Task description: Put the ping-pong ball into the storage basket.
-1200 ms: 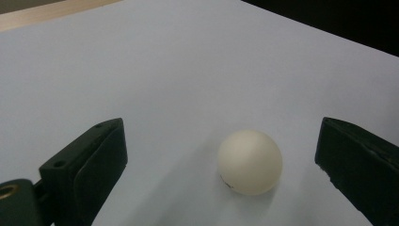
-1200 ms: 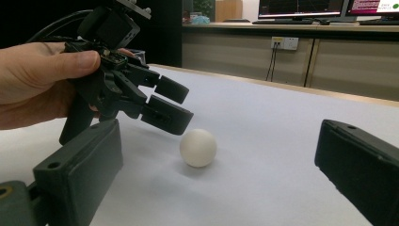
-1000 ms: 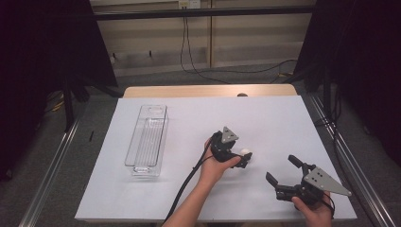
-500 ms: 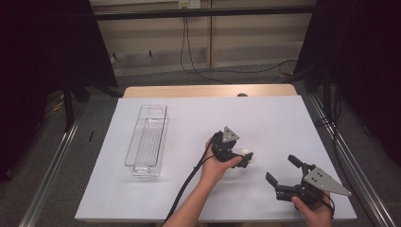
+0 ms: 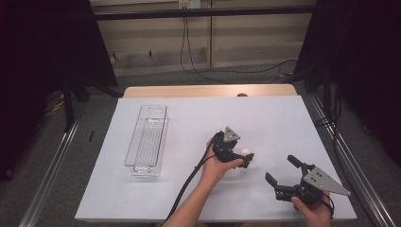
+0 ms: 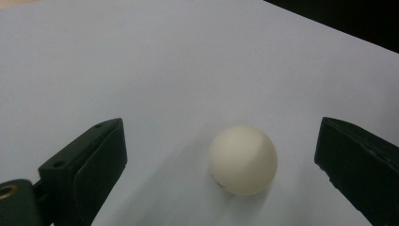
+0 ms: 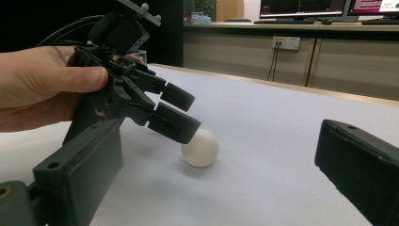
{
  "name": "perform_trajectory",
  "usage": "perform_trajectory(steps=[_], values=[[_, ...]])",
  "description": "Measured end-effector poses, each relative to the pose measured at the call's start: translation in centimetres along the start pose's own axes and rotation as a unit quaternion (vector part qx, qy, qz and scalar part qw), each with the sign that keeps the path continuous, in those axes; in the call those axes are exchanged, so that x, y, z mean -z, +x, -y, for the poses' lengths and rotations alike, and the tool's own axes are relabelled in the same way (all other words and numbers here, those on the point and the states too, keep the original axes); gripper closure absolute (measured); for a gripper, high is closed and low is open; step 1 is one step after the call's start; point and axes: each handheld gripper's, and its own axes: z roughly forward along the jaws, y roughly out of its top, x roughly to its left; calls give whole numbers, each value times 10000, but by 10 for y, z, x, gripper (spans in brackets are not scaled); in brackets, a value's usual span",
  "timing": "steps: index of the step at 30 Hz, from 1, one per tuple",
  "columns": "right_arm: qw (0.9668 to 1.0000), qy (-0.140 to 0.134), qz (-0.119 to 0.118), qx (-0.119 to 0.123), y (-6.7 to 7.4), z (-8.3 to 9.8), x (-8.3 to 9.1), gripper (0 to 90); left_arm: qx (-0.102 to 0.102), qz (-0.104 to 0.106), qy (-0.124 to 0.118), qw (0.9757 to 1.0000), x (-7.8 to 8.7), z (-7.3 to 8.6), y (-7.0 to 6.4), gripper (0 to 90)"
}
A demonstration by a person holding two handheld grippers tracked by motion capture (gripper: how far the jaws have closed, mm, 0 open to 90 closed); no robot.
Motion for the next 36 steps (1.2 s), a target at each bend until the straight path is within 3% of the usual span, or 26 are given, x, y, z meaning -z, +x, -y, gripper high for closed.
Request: perform_trajectory(steps=[11, 16, 18, 27, 29, 36], values=[[10000, 0, 0, -20, 0, 0, 0, 9, -13, 166, 212, 9996, -13, 3, -4, 39], [10000, -20, 17, -45, 0, 0, -1, 9, -127, 172, 270, 9994, -17, 5, -5, 64], [10000, -19, 15, -49, 0, 0, 0, 9, -240, 141, 380, 9989, -18, 5, -4, 105], [10000, 3, 19, -41, -1, 0, 0, 9, -263, 152, 558, 9980, -23, 5, -4, 236], [10000, -14, 33, -57, -1, 0, 0, 9, -242, 191, 493, 9983, -25, 5, -4, 276], [10000, -11, 20, -61, -1, 0, 1, 10, -380, 209, 741, 9963, -26, 4, -4, 387]])
